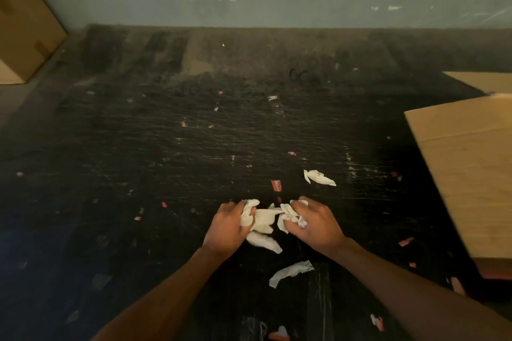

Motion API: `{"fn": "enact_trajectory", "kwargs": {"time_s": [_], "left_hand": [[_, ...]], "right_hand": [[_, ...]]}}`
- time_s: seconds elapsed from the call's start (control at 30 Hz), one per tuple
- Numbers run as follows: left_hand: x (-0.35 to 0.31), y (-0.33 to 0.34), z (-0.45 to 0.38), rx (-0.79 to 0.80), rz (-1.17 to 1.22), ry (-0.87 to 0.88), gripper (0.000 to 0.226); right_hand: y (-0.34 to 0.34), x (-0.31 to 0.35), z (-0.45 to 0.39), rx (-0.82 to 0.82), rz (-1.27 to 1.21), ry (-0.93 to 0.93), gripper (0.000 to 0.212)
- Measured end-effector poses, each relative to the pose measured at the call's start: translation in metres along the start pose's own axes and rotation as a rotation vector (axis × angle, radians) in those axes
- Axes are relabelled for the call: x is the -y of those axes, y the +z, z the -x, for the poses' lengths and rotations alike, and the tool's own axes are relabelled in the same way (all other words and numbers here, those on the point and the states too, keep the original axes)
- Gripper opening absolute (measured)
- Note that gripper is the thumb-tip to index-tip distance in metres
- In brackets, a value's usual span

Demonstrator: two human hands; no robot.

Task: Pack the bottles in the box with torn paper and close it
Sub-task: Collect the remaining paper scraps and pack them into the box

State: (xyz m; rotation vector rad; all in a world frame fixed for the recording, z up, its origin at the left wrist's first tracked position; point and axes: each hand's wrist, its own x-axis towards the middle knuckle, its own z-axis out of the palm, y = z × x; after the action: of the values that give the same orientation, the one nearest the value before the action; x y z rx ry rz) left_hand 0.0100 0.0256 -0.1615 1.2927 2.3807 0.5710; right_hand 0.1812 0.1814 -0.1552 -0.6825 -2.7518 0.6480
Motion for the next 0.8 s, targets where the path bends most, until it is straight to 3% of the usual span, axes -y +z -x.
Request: {"fn": "enact_trajectory", "kwargs": {"time_s": [0.17,0.3,0.4,0.63,0.8], "left_hand": [[-0.021,-0.011,0.011,-0.177,0.254,0.077,0.03],[-0.025,-0.017,0.013,-0.248,0.325,0.079,0.027],[-0.019,-0.007,0.021,-0.186,0.136,0.141,0.032],[-0.023,0.014,0.04,0.05,-0.266,0.301,0.049],[-0.033,0.022,0.044,0.111,-0.335,0.302,0.068]], "right_hand": [[-0.033,-0.002,-0.023,-0.164,-0.003,-0.055,0.037],[-0.05,-0.027,-0.044,-0.21,-0.106,0.155,0.038],[-0.056,-0.044,-0.049,-0.04,-0.028,0.207,0.041],[-0.041,-0.061,-0.044,0.298,0.089,0.024,0.046],[-0.038,-0.059,-0.039,0.289,0.108,0.0,0.052]]}}
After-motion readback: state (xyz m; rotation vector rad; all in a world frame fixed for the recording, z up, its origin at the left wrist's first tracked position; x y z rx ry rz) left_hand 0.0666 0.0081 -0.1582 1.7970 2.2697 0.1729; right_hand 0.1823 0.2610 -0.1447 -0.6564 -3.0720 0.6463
